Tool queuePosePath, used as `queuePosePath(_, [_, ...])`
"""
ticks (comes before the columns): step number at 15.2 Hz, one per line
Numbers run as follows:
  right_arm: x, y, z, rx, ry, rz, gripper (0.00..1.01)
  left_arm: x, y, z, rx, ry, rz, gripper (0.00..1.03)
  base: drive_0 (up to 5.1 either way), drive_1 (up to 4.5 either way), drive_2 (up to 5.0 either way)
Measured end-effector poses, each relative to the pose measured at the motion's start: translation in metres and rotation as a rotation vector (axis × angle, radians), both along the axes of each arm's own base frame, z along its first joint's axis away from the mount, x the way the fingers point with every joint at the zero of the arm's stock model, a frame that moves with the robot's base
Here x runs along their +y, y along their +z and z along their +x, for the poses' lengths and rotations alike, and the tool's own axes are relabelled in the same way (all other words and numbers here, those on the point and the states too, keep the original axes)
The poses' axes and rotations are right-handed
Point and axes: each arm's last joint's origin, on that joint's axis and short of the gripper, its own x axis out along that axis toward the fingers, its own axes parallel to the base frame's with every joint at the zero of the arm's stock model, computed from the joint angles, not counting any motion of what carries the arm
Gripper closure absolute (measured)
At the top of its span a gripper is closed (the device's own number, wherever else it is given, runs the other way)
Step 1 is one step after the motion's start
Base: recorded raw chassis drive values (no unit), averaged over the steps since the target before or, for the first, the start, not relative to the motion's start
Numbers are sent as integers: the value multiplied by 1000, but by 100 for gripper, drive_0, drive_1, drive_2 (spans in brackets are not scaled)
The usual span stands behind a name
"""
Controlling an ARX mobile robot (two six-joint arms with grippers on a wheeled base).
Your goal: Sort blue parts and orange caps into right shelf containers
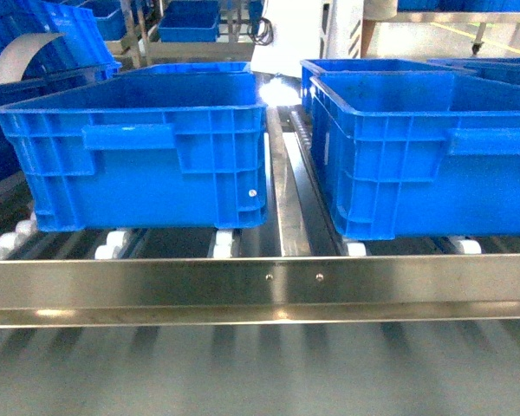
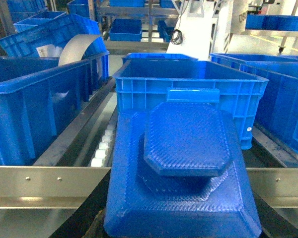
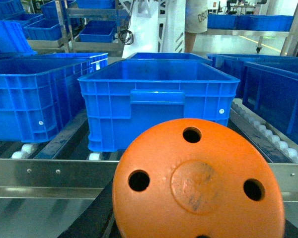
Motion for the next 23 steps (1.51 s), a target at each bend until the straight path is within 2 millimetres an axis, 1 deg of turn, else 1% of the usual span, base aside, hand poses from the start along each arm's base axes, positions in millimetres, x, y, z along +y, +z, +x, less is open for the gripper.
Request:
queuePosePath(6, [0,0,0,-3,0,0,56,0,0,0,-2,1,0,60,-1,432,-435])
queuePosePath(7, [0,0,0,-2,0,0,56,0,0,0,0,0,0,60,-7,176,-191])
queuePosePath(23, [0,0,0,-2,0,0,56,0,0,0,0,0,0,60,0,0,0])
